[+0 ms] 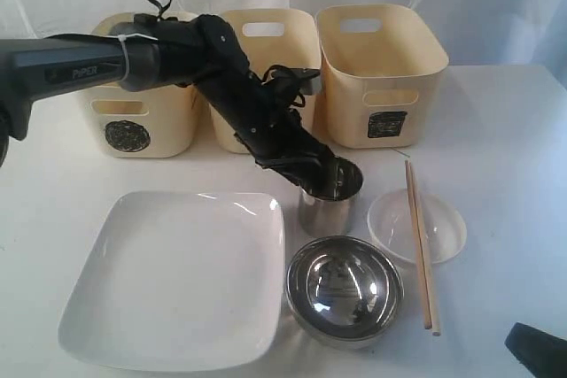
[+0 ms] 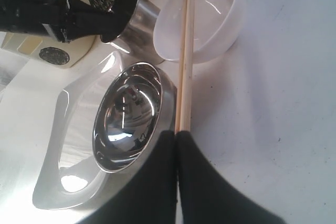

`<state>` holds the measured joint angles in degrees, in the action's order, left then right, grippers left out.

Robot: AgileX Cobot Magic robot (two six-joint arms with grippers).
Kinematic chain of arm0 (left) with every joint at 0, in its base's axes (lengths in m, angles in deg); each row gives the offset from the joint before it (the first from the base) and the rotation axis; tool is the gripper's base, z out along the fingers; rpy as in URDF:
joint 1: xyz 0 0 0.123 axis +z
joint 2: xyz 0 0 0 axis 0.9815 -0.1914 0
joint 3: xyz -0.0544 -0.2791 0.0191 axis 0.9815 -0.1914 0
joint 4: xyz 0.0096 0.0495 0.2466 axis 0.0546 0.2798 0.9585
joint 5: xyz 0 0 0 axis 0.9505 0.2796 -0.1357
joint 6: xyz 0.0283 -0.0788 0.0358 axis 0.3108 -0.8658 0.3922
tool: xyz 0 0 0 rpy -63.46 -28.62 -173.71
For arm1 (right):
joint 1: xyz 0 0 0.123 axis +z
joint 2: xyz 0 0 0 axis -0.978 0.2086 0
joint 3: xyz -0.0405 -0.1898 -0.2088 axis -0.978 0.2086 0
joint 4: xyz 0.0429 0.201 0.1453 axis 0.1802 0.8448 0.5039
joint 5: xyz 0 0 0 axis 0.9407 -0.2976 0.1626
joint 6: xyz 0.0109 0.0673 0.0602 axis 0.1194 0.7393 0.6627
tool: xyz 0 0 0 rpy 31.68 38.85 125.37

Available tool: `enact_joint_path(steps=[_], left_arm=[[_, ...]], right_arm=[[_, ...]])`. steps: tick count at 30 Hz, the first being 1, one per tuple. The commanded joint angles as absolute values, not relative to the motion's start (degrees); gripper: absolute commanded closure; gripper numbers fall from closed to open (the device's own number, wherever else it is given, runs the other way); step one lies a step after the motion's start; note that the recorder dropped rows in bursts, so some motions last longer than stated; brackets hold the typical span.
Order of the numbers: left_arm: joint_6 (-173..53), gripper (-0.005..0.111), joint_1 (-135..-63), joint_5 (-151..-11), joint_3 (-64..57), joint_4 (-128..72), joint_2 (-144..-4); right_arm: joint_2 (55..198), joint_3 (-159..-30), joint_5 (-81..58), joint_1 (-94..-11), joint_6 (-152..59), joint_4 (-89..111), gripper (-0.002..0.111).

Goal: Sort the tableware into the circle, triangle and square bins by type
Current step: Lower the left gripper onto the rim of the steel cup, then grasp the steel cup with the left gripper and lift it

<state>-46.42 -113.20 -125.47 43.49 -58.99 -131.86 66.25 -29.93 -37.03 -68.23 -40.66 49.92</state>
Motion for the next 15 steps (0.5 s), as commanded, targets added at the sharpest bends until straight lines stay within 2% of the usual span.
enact_joint_path(steps=[1,3,15], left_arm=[[-46.76,0.092,-113.55,-125.74,43.85,-60.46,-131.56],[-46.65,0.107,-113.55,-125.74,43.85,-60.46,-131.56],[-45.59,0.107,-113.55,-122.26,43.93,-60.44,-129.17]], right_arm=[[65.87,-29.62,-36.61,-68.02,-40.63,49.74,0.108],[65.87,-29.62,-36.61,-68.02,-40.63,49.74,0.108],[65.87,-29.62,-36.61,-68.02,-40.63,49.74,0.108]])
